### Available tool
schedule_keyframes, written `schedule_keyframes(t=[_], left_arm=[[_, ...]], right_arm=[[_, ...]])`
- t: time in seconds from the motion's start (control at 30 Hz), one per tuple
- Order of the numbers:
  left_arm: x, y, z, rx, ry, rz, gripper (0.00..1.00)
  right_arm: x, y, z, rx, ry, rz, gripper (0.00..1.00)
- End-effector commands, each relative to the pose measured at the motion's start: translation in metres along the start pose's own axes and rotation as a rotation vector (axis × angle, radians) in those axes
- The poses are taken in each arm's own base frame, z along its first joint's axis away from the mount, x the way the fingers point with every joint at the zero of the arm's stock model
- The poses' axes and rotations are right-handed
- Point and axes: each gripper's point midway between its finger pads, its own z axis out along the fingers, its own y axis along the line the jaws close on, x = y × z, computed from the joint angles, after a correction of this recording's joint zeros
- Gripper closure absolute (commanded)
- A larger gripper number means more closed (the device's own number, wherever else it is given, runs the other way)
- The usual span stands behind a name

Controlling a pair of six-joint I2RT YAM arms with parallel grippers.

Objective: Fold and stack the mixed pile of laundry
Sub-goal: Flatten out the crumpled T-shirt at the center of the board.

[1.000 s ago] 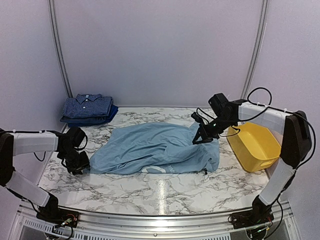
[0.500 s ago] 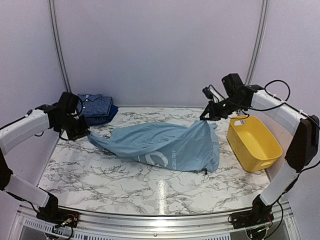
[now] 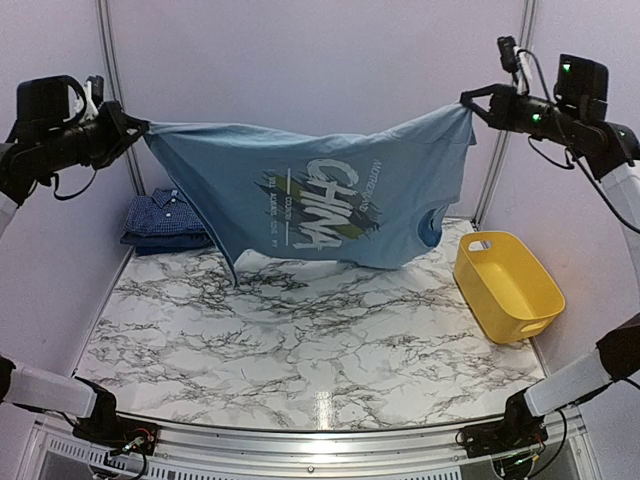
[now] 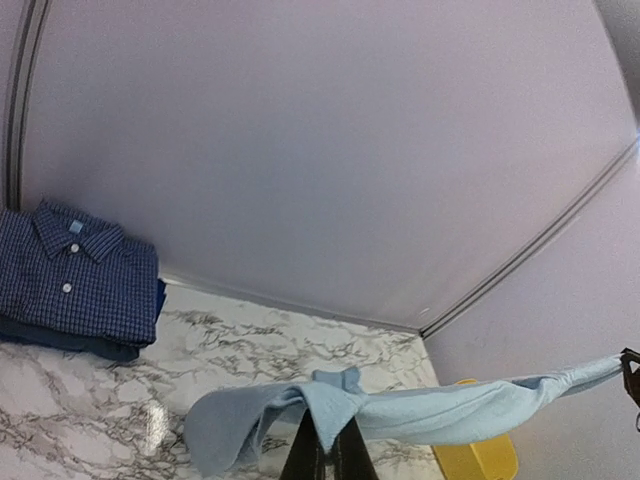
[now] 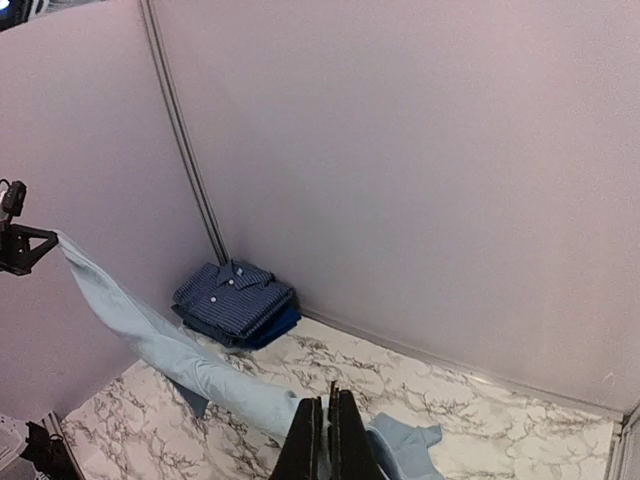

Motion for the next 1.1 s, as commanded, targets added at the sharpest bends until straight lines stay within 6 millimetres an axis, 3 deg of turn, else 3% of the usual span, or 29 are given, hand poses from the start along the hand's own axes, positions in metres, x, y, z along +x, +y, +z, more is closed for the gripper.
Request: schedule_keyframes(t=[0.0,0.13,0.27,0.37,0.53,0.67,0.73,0.8,0.9,1.0,1.07], left_arm=[[-0.034,-0.043,-0.046,0.144,-0.085,0.047,1.0],[-0.06,-0.059,-0.058,0.169,-0.153,0.039,1.0],[-0.069,-0.048,-0.033,0.099,-0.167,0.02,1.0],[-0.071,-0.03,-0.001,0.017,-0.163,0.02,1.0],[-0.081,-0.018,0.072,0.034,-0.162,0.015,1.0],[-0.113,-0.008,0.13,0.097,-0.183,-0.025,1.0],[-0.139,-0.016,0.141,0.173,-0.229,-0.047,1.0],[-0.163,-0.025,0.144,0.276,-0.284,-0.093,1.0],[-0.192,-0.039,0.131,0.42,-0.384,-0.139,1.0],[-0.204,-0.056,0.113,0.497,-0.433,-0.126,1.0],[-0.202,-0.06,0.109,0.504,-0.428,-0.08,1.0]], right_arm=[[-0.055,0.04,-0.044,-0.082,-0.179,-0.061,1.0],[-0.07,0.042,-0.046,-0.076,-0.216,-0.068,1.0],[-0.067,0.009,-0.02,0.039,-0.209,-0.05,1.0],[-0.056,-0.022,0.009,0.125,-0.189,-0.047,1.0],[-0.045,-0.076,0.07,0.189,-0.182,-0.044,1.0],[-0.068,-0.109,0.107,0.193,-0.254,-0.04,1.0],[-0.107,-0.114,0.1,0.172,-0.372,-0.046,1.0],[-0.128,-0.123,0.094,0.128,-0.471,-0.018,1.0],[-0.169,-0.105,0.066,-0.067,-0.675,0.007,1.0],[-0.195,-0.085,0.042,-0.131,-0.782,-0.045,1.0],[-0.197,-0.08,0.035,-0.148,-0.795,-0.063,1.0]])
